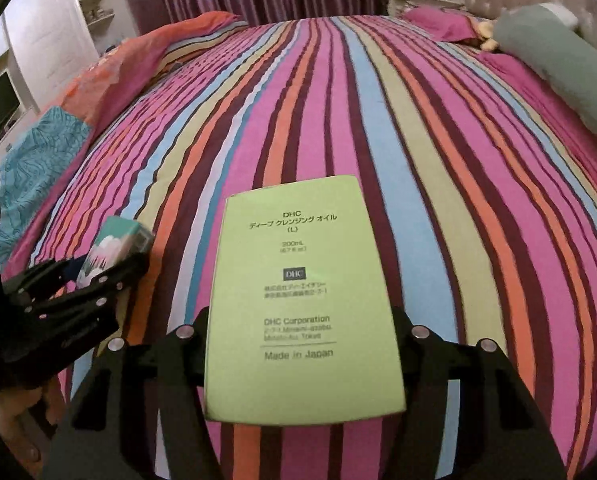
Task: Collect trash
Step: 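Carry the tissue pack and DHC box down over the wastebasket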
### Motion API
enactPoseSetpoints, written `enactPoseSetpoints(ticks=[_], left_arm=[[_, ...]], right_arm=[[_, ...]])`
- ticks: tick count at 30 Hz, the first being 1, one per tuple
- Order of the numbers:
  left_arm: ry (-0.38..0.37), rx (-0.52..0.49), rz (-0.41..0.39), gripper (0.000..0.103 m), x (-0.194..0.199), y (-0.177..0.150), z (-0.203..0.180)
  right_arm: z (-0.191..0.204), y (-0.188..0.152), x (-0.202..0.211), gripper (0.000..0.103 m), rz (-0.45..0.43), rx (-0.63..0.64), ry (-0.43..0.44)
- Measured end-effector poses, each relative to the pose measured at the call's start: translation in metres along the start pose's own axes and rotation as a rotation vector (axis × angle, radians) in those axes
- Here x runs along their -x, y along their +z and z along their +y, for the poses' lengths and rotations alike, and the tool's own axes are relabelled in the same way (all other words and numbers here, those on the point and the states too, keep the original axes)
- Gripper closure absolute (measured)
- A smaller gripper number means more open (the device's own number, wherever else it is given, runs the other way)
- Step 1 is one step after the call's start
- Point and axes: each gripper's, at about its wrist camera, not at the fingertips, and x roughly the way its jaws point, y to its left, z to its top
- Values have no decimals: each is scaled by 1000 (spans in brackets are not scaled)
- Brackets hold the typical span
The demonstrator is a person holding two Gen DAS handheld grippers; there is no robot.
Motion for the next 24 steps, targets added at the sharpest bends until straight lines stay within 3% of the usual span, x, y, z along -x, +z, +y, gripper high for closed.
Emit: enactPoseSetpoints(ticks=[24], left_arm=[[-11, 17, -14, 53, 128, -126, 0]], right_arm=[[-3, -106, 106, 47, -35, -113, -13]])
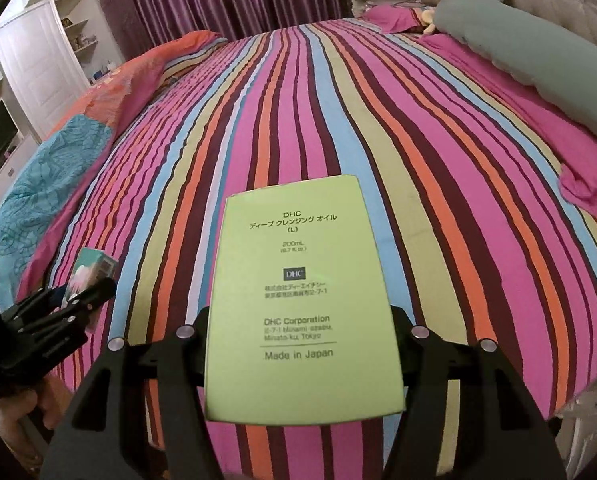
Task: Collect trash
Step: 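Carry the tissue pack and DHC box down over the wastebasket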
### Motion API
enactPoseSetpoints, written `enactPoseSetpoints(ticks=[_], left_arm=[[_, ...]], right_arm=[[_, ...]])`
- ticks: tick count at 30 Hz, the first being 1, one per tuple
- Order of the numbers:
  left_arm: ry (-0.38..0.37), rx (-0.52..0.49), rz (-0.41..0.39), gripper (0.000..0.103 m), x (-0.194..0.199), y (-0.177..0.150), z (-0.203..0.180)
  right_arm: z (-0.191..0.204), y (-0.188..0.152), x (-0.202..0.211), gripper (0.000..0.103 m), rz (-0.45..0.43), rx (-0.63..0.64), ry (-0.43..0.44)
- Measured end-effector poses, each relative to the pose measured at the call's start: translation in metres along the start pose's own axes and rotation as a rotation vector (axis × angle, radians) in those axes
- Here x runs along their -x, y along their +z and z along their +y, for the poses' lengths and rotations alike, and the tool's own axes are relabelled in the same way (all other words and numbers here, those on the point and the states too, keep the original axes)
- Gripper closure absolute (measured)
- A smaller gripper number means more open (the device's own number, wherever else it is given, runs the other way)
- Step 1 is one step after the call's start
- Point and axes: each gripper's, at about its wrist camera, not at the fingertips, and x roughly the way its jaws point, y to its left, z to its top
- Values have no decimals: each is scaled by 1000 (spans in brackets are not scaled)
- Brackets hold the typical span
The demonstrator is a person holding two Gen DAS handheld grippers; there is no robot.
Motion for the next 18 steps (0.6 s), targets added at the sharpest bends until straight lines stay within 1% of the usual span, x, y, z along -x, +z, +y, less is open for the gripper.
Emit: enactPoseSetpoints(ticks=[9, 18], left_arm=[[-17, -12, -23, 53, 34, -39, -1], [-30, -47, -34, 53, 60, -78, -13]], right_arm=[[1, -34, 31, 47, -22, -7, 22], [11, -67, 50, 47, -25, 7, 38]])
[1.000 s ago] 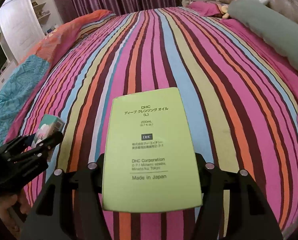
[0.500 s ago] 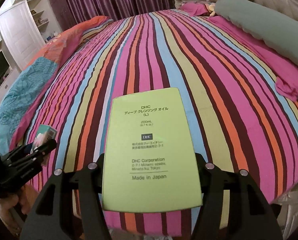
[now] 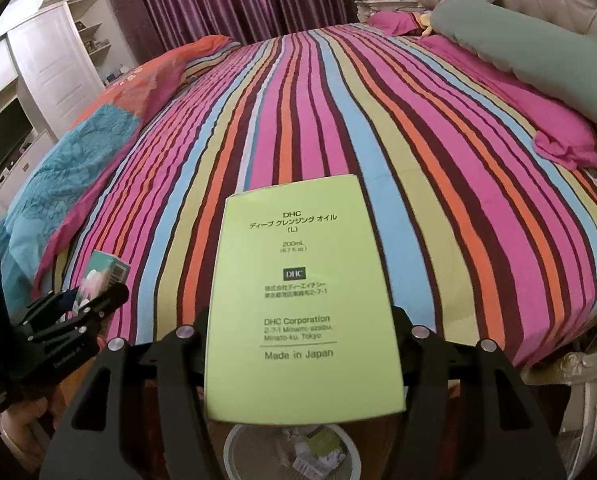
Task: Collect trash
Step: 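Carry the tissue pack and DHC box down over the wastebasket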
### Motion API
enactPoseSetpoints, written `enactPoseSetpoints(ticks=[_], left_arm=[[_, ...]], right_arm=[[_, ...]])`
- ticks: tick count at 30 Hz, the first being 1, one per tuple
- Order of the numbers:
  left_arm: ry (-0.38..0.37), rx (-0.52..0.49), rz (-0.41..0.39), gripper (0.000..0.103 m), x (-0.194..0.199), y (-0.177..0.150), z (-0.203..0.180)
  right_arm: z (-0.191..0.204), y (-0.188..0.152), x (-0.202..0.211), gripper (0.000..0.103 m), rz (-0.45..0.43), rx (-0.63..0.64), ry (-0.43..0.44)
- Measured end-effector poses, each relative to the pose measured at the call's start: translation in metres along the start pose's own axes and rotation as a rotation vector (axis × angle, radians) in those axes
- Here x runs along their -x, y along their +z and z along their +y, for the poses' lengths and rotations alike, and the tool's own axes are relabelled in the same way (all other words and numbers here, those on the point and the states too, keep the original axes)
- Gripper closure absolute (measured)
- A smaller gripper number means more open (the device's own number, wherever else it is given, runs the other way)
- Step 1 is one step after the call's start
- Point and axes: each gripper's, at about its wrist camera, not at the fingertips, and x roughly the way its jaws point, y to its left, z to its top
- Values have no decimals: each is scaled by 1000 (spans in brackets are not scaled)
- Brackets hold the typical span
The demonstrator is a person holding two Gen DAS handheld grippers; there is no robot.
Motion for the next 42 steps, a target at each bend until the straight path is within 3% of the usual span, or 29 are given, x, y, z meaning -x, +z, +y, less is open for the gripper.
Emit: enactPoseSetpoints(ticks=[7, 15, 23, 42], left_arm=[[-19, 5, 27, 53, 10, -40, -8], [2, -58, 59, 53, 12, -79, -23], [-14, -33, 113, 53, 9, -111, -27], [-66, 84, 351, 53, -32, -180, -40]], right_arm=[[8, -29, 7, 47, 17, 16, 7], [12, -56, 12, 47, 43, 14, 12], [12, -84, 9, 47, 85, 3, 10], [-3, -150, -30, 47, 299, -123, -2]])
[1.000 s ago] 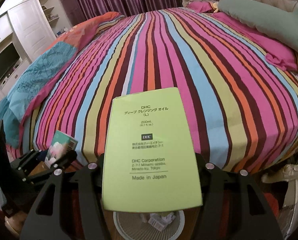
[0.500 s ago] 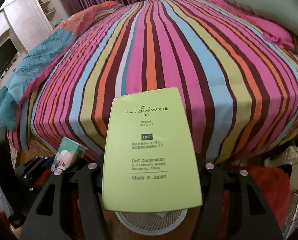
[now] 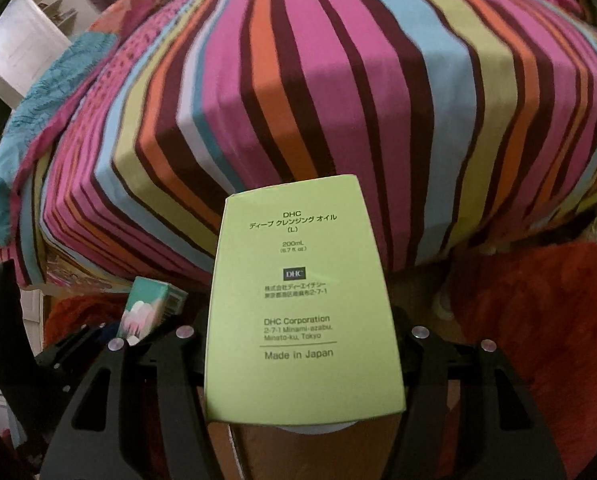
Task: Collect trash
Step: 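Carry the tissue pack and DHC box down over the wastebasket, then open both tools to drop the tissue pack and DHC box into the wastebasket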
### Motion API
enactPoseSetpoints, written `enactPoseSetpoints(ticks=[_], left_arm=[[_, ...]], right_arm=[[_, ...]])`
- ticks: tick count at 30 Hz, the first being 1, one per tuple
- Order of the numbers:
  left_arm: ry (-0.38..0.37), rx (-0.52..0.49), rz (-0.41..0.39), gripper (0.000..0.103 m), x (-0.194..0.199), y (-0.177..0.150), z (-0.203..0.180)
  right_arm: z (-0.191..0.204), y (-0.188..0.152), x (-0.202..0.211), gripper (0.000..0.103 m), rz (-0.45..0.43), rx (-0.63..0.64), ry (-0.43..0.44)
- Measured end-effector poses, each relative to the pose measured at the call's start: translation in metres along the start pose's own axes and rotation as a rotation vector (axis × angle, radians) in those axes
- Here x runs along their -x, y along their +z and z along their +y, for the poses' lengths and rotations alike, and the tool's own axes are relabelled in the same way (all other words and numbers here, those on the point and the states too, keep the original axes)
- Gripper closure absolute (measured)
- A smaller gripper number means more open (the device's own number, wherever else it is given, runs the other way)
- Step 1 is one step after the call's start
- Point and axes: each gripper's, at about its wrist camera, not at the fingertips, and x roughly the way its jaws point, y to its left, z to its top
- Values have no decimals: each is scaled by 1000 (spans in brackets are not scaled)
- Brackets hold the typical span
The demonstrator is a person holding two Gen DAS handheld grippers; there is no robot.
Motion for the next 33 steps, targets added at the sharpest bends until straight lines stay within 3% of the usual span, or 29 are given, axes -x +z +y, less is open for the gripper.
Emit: enactPoseSetpoints(ticks=[16, 33], left_arm=[[-19, 86, 215, 53, -60, -10, 7], [-50, 145, 436, 53, -115, -27, 8]], right_arm=[[-3, -12, -60, 47, 195, -76, -1], [-13, -40, -130, 47, 476, -220, -3]])
